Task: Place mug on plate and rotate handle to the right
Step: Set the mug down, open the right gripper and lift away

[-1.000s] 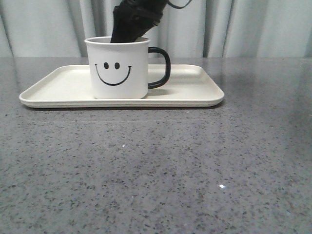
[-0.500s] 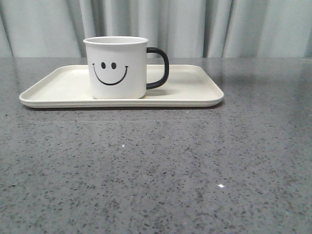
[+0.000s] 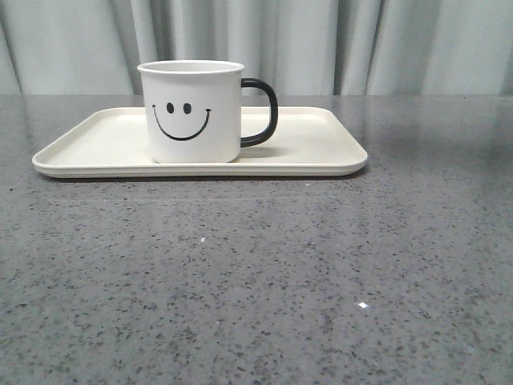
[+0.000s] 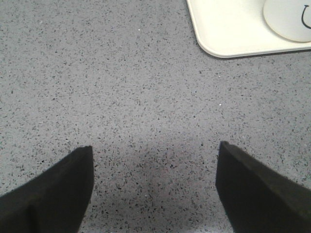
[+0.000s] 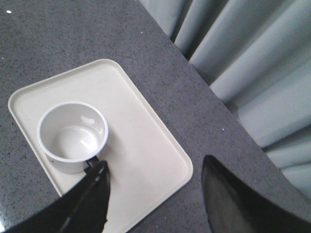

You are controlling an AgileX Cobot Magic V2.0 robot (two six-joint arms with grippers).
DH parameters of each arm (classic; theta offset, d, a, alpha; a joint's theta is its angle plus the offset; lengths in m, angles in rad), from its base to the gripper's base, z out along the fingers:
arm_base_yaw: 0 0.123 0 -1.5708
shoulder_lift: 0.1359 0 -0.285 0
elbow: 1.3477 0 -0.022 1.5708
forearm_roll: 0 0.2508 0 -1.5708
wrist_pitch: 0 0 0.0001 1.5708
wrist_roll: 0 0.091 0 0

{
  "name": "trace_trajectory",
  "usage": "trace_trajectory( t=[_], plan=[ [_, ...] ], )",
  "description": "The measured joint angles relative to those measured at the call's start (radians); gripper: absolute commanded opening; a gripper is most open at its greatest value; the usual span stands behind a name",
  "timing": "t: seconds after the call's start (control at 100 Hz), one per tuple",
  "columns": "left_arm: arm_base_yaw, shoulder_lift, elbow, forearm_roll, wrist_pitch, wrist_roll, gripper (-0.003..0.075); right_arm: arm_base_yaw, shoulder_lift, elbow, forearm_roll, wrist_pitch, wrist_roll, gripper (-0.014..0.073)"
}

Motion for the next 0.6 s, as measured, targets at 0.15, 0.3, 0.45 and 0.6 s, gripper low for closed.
trace_trajectory(
  t=[0.15, 0.3, 0.45, 0.6],
  plan=[
    [0.000, 0.000, 0.000, 0.000, 0.000, 0.000, 0.0514, 0.000, -0.130, 0.165, -0.092, -0.059, 0.060, 0.0430],
    [0.000, 0.000, 0.000, 0.000, 0.000, 0.000, 0.0514, 0.000, -0.294, 0.358, -0.185, -0.162, 0.120, 0.0430],
    [0.000, 0.000, 0.000, 0.000, 0.000, 0.000, 0.0514, 0.000, -0.483, 0.518, -0.294, -0.242, 0.207, 0.0430],
    [0.000, 0.000, 0.000, 0.000, 0.000, 0.000, 0.0514, 0.000, -0.626, 0.650, -0.404, -0.198, 0.315, 0.0430]
  ],
)
